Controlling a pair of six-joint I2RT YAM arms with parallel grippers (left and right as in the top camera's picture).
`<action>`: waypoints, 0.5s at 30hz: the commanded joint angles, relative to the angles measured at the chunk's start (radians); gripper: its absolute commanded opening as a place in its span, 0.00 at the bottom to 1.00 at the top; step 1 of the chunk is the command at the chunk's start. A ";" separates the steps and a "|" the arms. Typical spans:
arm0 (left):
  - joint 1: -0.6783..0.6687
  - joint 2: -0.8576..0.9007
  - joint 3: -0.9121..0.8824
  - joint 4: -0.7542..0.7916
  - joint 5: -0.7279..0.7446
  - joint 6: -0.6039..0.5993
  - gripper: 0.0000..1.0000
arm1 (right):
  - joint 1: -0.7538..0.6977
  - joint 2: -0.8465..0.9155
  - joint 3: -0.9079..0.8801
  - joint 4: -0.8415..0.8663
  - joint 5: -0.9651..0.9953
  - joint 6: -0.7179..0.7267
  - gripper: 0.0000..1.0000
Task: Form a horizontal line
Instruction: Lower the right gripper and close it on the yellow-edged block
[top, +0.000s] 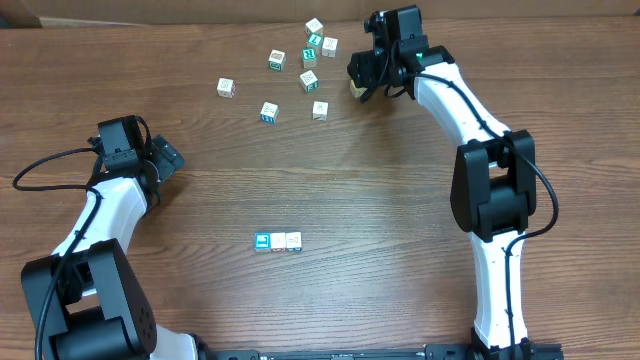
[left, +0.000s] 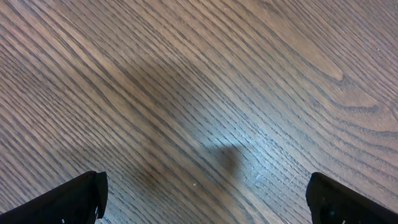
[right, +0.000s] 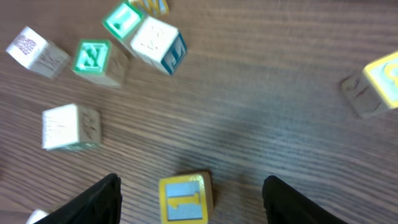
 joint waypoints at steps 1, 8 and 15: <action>-0.001 -0.005 0.013 0.000 -0.013 0.004 1.00 | 0.002 0.043 -0.007 -0.008 -0.001 -0.001 0.71; -0.001 -0.005 0.013 0.000 -0.014 0.003 0.99 | 0.003 0.054 -0.007 -0.032 -0.001 0.003 0.67; -0.001 -0.005 0.013 0.000 -0.014 0.004 1.00 | 0.013 0.055 -0.007 -0.068 -0.001 0.002 0.55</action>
